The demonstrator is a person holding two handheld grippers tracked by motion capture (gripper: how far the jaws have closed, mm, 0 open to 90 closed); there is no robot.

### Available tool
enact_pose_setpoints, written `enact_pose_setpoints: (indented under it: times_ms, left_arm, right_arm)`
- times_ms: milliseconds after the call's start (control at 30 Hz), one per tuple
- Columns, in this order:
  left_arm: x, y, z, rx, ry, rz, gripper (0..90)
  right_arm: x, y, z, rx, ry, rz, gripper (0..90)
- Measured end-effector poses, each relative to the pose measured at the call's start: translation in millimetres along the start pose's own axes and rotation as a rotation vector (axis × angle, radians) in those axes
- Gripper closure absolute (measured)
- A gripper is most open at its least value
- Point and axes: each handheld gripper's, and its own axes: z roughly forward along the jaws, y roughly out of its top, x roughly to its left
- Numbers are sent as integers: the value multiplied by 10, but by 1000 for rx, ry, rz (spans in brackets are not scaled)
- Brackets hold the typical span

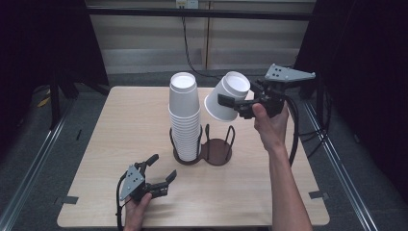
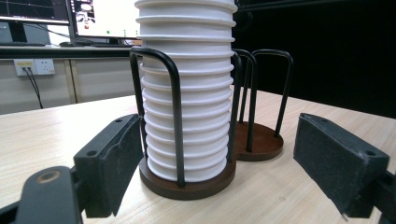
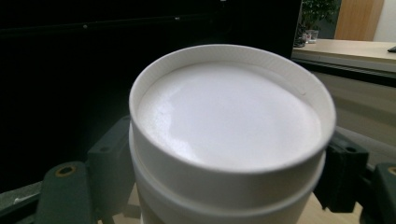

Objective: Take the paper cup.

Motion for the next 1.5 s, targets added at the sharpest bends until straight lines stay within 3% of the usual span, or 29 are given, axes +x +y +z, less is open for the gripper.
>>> enact_pose_setpoints:
  times_ms: [100,133,200,300,367,500,667,900,1200,1467,1500]
  left_arm:
    - [-4,1,5,2,0,7,156]
    - [9,3,3,6,-12,33,156]
    - [11,5,3,8,-8,39,156]
    - [4,6,11,6,-30,26,156]
    - [9,20,10,4,-42,49,157]
    - [7,52,5,3,-72,41,158]
    - [-31,143,-1,12,-117,71,166]
    - [-69,214,-1,20,-148,92,170]
    - [-10,279,-4,21,-184,59,197]
    - [-9,351,22,48,-208,79,197]
    - [-5,363,40,54,-227,64,198]
  right_arm:
    - [4,-48,-18,2,3,4,215]
    - [8,-95,-33,9,5,9,215]
    - [10,-122,-37,11,5,6,215]
    - [32,-206,-43,18,12,13,215]
    - [44,-261,-34,27,15,12,215]
    - [86,-360,-26,39,29,6,215]
    - [185,-473,-8,51,47,3,215]
    - [264,-559,51,71,65,0,215]
    - [348,-781,74,62,86,22,215]
    - [421,-877,128,72,109,22,216]
    - [428,-908,146,77,115,22,215]
